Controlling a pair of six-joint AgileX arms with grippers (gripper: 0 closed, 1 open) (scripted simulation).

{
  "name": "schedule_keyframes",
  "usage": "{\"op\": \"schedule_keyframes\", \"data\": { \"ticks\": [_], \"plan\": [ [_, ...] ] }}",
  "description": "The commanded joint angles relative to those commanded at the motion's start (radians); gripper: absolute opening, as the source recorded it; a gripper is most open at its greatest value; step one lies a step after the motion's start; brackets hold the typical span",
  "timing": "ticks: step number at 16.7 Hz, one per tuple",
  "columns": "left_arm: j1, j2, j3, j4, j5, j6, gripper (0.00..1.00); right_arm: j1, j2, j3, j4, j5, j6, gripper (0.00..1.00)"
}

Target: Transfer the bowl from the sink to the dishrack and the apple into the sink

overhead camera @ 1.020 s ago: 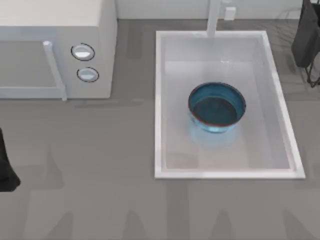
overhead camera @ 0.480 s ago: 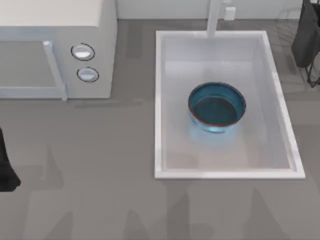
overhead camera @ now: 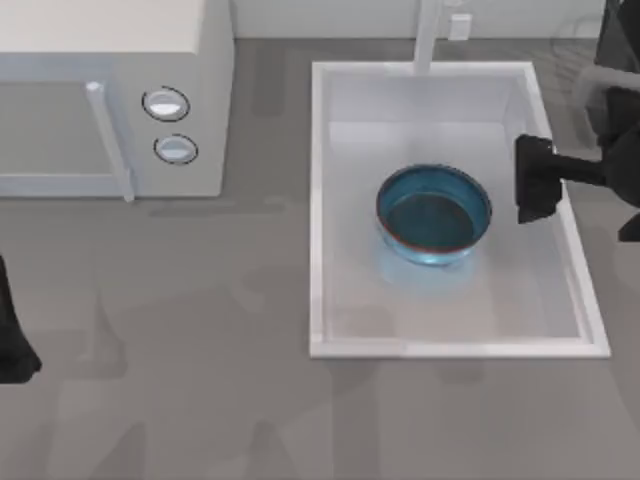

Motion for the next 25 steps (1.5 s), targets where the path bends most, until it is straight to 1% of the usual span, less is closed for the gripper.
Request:
{"op": "schedule_keyframes", "data": {
  "ticks": [3,6,10,13,17,23,25],
  "plan": [
    [0.000,0.000,0.000,0.000,0.000,0.000,1.00,0.062,0.317,0.297,-0.162,0.002,0.060,1.00],
    [0.000,0.000,0.000,0.000,0.000,0.000,1.00,0.118,0.588,0.598,-0.274,0.031,0.103,1.00],
    [0.000,0.000,0.000,0.000,0.000,0.000,1.00,0.179,0.858,0.960,-0.342,0.106,0.136,1.00],
    [0.000,0.000,0.000,0.000,0.000,0.000,1.00,0.211,0.988,1.156,-0.347,0.172,0.145,1.00],
    [0.000,0.000,0.000,0.000,0.000,0.000,1.00,0.229,1.063,1.271,-0.332,0.226,0.145,1.00],
    [0.000,0.000,0.000,0.000,0.000,0.000,1.00,0.224,1.064,1.269,-0.329,0.225,0.144,1.00],
    [0.000,0.000,0.000,0.000,0.000,0.000,1.00,0.224,1.100,1.266,-0.292,0.226,0.139,1.00]
  ]
}}
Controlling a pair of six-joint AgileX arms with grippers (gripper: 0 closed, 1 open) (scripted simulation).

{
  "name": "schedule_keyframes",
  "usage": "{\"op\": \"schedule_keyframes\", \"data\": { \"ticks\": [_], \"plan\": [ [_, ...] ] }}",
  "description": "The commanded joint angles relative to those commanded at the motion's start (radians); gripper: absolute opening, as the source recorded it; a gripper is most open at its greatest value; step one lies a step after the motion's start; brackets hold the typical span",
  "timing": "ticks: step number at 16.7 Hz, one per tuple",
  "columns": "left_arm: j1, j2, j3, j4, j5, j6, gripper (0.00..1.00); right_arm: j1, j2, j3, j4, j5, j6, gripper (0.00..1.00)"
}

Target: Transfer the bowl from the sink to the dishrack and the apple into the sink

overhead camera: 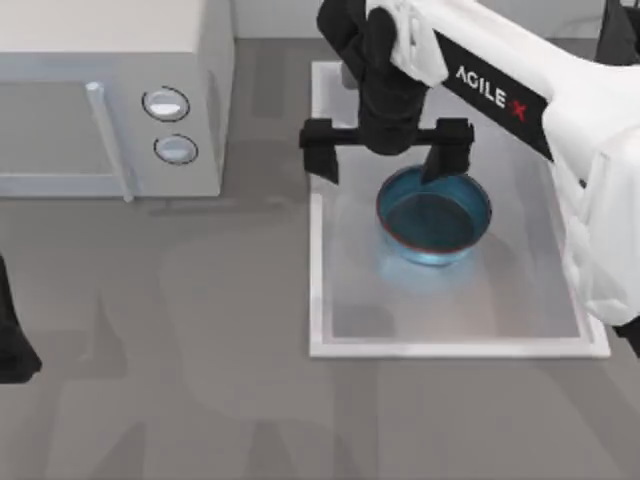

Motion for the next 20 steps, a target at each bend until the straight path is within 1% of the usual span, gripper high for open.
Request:
{"op": "schedule_keyframes", "data": {
  "ticks": [5,9,20],
  "plan": [
    [0.000,0.000,0.000,0.000,0.000,0.000,1.00,-0.012,0.136,-0.019,0.161,0.000,-0.011,1.00],
    [0.000,0.000,0.000,0.000,0.000,0.000,1.00,-0.013,0.147,-0.021,0.171,0.000,-0.012,1.00],
    [0.000,0.000,0.000,0.000,0.000,0.000,1.00,-0.013,0.147,-0.021,0.171,0.000,-0.012,0.17]
  ]
}}
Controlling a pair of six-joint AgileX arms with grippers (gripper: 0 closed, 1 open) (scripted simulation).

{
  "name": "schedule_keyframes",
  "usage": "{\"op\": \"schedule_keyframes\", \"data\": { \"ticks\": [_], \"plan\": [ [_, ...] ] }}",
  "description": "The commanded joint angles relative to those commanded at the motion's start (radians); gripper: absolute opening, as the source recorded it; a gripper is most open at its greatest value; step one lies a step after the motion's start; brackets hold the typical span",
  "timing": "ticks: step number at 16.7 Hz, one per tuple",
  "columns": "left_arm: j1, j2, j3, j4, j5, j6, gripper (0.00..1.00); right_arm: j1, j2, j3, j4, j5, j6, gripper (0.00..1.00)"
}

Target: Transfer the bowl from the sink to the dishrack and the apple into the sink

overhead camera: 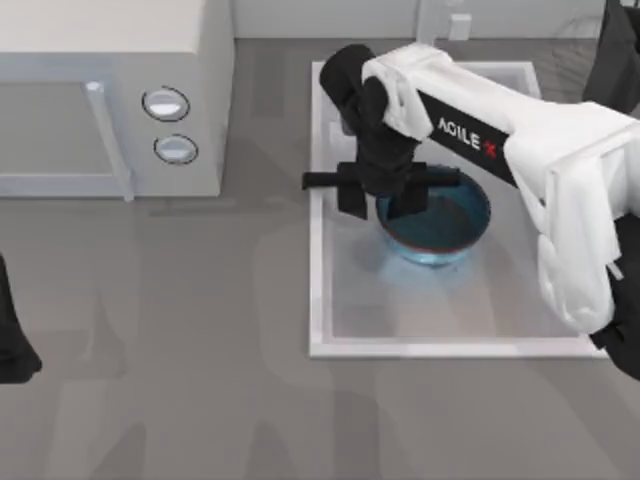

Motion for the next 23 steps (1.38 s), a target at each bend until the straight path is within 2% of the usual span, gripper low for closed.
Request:
{"op": "schedule_keyframes", "data": {
  "ticks": [2,3,14,23],
  "plan": [
    [0.000,0.000,0.000,0.000,0.000,0.000,1.00,0.000,0.000,0.000,0.000,0.000,0.000,0.02],
    [0.000,0.000,0.000,0.000,0.000,0.000,1.00,0.000,0.000,0.000,0.000,0.000,0.000,0.00],
    [0.000,0.000,0.000,0.000,0.000,0.000,1.00,0.030,-0.042,-0.031,-0.021,0.003,0.008,0.00],
    [0.000,0.000,0.000,0.000,0.000,0.000,1.00,0.237,-0.559,-0.316,-0.260,0.031,0.236,0.00]
  ]
}}
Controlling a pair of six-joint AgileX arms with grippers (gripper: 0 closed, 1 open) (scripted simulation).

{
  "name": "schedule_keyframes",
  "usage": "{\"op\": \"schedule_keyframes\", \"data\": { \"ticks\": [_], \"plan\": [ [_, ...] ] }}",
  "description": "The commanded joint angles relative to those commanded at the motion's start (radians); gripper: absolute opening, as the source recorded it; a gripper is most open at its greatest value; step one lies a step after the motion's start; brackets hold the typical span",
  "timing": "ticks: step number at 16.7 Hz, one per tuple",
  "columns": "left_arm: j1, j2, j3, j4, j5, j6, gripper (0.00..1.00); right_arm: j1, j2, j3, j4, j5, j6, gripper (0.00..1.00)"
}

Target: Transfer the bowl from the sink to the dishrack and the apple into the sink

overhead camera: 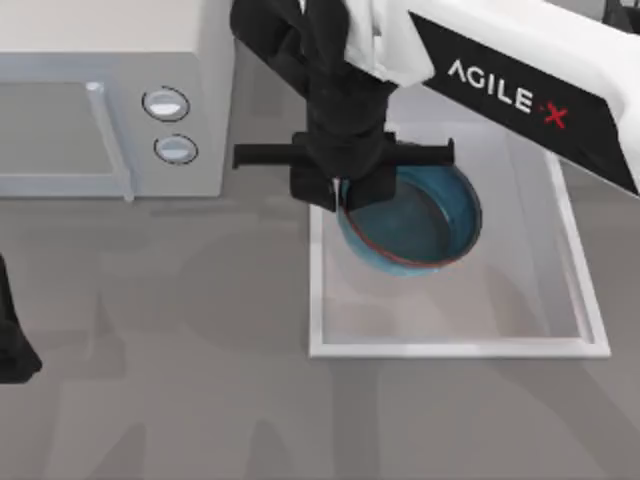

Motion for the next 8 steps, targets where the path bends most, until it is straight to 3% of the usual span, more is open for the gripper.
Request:
{"op": "schedule_keyframes", "data": {
  "ticks": [8],
  "plan": [
    [0.000,0.000,0.000,0.000,0.000,0.000,1.00,0.210,-0.508,-0.288,-0.246,0.023,0.227,0.00]
  ]
}}
